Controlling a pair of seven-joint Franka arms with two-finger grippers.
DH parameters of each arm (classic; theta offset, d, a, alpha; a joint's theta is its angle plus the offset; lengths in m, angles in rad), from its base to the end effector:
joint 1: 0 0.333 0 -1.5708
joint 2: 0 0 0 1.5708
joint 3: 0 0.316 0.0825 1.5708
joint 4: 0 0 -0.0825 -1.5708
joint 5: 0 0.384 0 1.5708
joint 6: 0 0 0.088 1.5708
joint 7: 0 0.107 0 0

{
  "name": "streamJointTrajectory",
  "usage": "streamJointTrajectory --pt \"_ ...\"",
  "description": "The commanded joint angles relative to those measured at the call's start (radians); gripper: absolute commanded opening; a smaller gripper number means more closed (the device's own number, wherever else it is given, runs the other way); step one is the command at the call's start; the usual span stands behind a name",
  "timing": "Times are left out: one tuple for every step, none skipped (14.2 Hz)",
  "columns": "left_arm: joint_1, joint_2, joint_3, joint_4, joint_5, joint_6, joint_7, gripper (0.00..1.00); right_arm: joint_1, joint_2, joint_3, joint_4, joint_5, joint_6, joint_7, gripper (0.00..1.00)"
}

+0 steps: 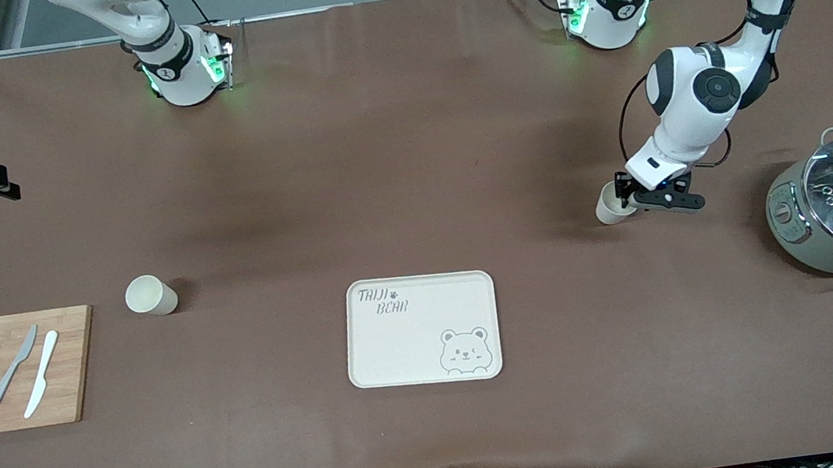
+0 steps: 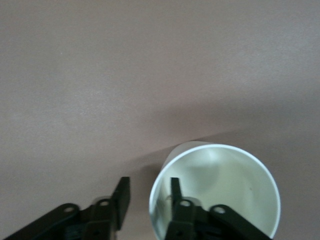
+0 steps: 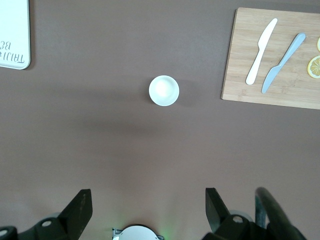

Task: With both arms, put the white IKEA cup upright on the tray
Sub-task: 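Close the left gripper on the cup rim and lift it, then carry the cup with the left gripper over the bear tray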

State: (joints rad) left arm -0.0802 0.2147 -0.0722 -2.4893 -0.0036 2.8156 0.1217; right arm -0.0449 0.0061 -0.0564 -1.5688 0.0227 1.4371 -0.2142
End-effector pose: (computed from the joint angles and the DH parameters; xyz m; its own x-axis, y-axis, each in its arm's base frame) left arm 0.4791 -0.0744 0.2151 0.9581 -0.2632 0.1131 -0.2652 -0.9642 0.0032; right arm 0.5387 -0.0520 0.6114 0.9847 0.1164 -0.1294 0.1107 -0.9925 -0.0510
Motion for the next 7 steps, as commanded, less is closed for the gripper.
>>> streamJointTrajectory --pt "-0.001 -0.011 -0.021 -0.008 -0.026 0.016 -0.007 0.0 -0.015 0.002 0.009 0.006 0.005 -0.006 0.001 1.0" --pt "-0.001 -0.012 -0.021 -0.008 -0.024 0.016 -0.011 0.0 -0.016 0.002 0.009 0.006 0.005 -0.006 0.001 1.0" --pt "-0.001 -0.011 -0.023 -0.005 -0.024 0.015 -0.011 0.0 -0.017 0.002 0.009 0.006 0.005 -0.006 0.001 1.0" --pt "-0.003 -0.009 -0.023 0.0 -0.024 0.015 -0.011 0.0 -0.015 0.002 0.009 0.006 0.005 -0.006 0.001 1.0" --pt "-0.003 -0.009 -0.027 0.004 -0.024 0.013 -0.016 0.0 -0.016 0.002 0.009 0.006 0.005 -0.006 0.001 1.0" --pt "-0.003 -0.011 -0.038 0.013 -0.024 0.013 -0.022 0.0 -0.017 0.002 0.009 0.006 0.005 -0.006 0.001 1.0" --pt "-0.001 -0.011 -0.041 0.029 -0.024 0.007 -0.027 0.0 -0.018 0.002 0.009 0.006 0.005 -0.006 0.001 1.0"
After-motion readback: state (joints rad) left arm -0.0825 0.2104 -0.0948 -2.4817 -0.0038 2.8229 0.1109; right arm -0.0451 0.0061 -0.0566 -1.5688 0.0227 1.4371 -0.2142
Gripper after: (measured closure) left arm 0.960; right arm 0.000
